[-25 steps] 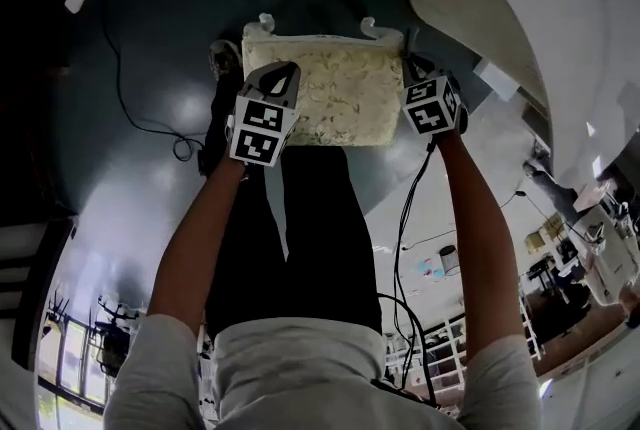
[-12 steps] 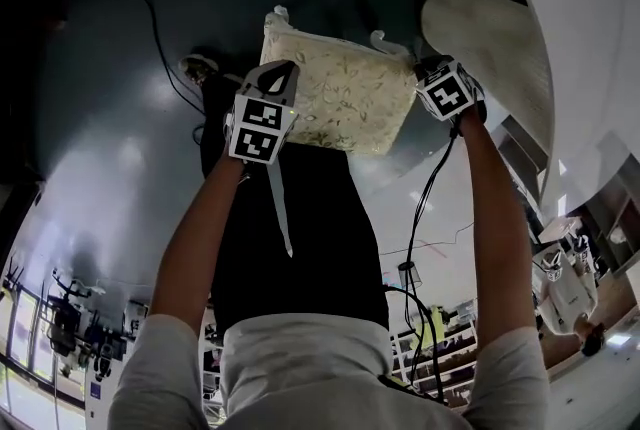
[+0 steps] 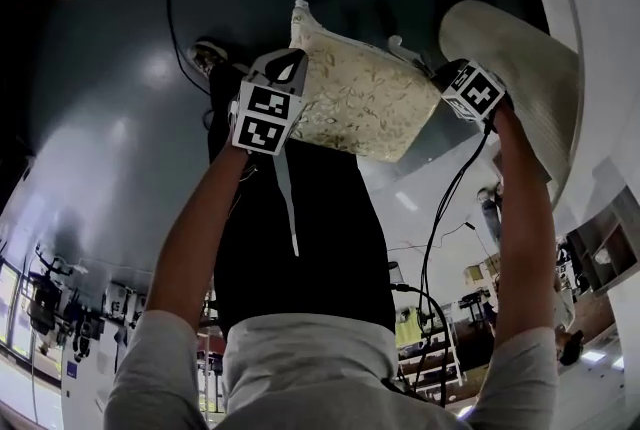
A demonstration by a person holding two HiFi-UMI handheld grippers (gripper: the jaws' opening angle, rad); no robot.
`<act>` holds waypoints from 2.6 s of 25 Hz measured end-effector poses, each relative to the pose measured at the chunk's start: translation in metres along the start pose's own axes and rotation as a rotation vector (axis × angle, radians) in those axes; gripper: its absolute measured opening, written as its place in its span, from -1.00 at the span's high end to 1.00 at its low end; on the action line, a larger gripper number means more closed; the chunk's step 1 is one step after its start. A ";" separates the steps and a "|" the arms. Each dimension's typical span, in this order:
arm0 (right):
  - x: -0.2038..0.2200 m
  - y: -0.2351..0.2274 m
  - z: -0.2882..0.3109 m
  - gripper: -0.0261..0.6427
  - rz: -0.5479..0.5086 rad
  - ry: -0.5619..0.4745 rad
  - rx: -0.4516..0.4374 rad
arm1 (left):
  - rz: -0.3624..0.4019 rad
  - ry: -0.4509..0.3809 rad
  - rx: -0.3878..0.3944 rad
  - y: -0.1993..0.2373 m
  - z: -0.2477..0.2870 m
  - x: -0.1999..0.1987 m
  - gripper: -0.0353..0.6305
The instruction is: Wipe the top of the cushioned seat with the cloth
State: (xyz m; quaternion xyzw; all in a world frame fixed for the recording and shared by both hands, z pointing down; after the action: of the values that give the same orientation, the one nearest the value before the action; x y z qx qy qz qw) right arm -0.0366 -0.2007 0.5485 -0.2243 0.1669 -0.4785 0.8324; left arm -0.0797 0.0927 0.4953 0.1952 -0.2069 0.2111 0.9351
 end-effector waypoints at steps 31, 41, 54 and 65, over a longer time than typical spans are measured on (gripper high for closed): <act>-0.088 0.025 -0.001 0.84 -0.164 0.078 -0.083 | -0.077 -0.015 -0.069 0.075 -0.034 0.022 0.85; -0.142 0.035 -0.003 0.84 -0.172 0.045 -0.093 | -0.096 -0.027 -0.073 0.099 -0.051 0.027 0.85; -0.225 0.049 0.005 0.84 -0.241 0.043 -0.066 | -0.086 -0.031 -0.105 0.152 -0.075 0.046 0.85; -0.286 0.064 0.010 0.84 -0.236 -0.039 -0.003 | -0.062 -0.021 -0.088 0.172 -0.087 0.045 0.85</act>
State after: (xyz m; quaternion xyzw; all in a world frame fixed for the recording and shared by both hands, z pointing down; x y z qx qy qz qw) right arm -0.1242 0.0789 0.5408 -0.2529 0.1237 -0.5687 0.7729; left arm -0.0979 0.2895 0.4913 0.1624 -0.2198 0.1706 0.9467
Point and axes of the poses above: the fingertips, and each gripper's own axes: z forward along the fingers, y to its left, x out of its underside, the point moved 3 cm from there along -z, backward along the fingers, and after that the axes turned 6 degrees about -x, right-handed, at the moved point
